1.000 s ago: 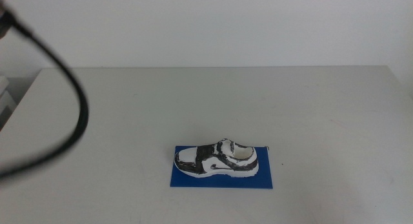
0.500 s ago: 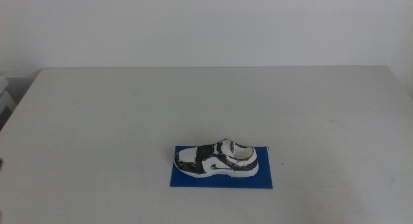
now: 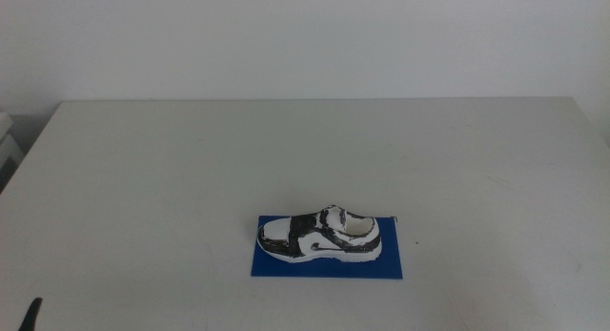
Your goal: Use one arm to grab the shoe from the table and place it on the mat.
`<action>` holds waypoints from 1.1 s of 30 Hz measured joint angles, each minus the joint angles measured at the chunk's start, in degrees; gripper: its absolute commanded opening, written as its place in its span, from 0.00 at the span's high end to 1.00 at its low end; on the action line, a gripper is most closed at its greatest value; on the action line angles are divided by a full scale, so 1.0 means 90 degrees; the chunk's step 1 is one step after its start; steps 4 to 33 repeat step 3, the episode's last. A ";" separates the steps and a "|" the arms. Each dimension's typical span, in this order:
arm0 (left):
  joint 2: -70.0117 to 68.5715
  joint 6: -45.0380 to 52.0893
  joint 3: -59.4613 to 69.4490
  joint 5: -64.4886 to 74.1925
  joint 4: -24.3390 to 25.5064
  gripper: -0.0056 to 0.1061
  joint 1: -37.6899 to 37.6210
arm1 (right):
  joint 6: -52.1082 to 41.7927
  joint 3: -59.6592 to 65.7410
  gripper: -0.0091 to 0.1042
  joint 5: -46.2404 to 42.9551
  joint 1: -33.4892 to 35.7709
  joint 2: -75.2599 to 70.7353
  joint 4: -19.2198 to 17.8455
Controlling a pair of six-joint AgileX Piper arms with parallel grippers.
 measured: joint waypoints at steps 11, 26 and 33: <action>0.0000 0.0000 0.0000 -0.0030 -0.0005 0.11 0.0000 | 0.0000 0.0000 0.33 0.0000 0.0000 0.0000 0.0000; 0.0000 0.0000 0.0000 -0.0030 -0.0005 0.11 0.0000 | 0.0000 0.0000 0.33 0.0000 0.0000 0.0000 0.0000; 0.0000 0.0000 0.0000 -0.0030 -0.0005 0.11 0.0000 | 0.0000 0.0000 0.33 0.0000 0.0000 0.0000 0.0000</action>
